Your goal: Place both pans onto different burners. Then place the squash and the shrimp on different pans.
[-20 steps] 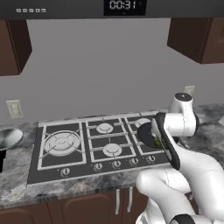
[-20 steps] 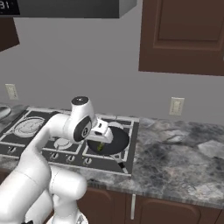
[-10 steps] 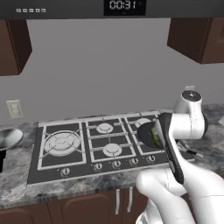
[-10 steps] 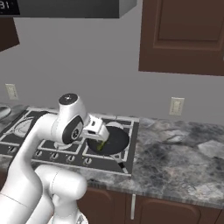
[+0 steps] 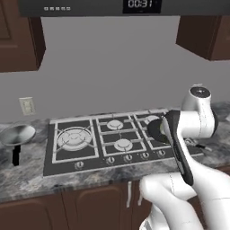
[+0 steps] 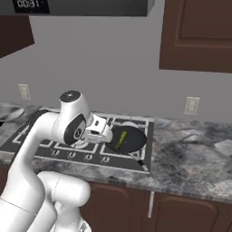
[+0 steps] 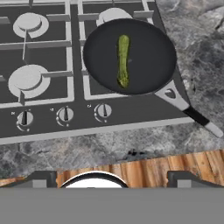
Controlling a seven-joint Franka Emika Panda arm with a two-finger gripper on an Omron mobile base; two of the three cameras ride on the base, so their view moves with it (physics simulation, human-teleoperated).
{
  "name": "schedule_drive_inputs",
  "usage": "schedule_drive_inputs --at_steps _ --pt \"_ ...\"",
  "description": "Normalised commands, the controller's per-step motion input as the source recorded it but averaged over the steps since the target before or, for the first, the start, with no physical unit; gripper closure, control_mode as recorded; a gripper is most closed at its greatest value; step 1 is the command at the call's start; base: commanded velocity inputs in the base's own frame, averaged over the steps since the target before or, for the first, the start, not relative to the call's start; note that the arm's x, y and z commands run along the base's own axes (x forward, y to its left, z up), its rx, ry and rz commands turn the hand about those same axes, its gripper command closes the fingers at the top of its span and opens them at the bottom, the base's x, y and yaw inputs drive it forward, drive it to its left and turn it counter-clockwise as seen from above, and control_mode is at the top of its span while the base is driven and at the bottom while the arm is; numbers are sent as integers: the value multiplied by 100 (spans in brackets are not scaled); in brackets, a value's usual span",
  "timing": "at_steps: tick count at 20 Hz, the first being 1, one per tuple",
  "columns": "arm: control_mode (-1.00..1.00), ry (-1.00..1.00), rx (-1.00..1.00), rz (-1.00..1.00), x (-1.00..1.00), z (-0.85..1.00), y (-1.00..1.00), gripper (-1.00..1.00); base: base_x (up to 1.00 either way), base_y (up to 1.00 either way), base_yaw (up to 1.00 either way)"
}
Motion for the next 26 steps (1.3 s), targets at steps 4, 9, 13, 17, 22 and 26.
schedule_drive_inputs --at_steps 4,9,13,17,22,26 --pt "100 0 0 0 0 0 0 -100 -6 77 0" --pt "100 0 0 0 0 0 0 -100 0 63 0" --pt "100 0 0 0 0 0 0 -100 0 33 0" --pt "100 0 0 0 0 0 0 -100 3 34 0" --pt "100 0 0 0 0 0 0 -100 1 65 0" --pt "100 0 0 0 0 0 0 -100 1 71 0"
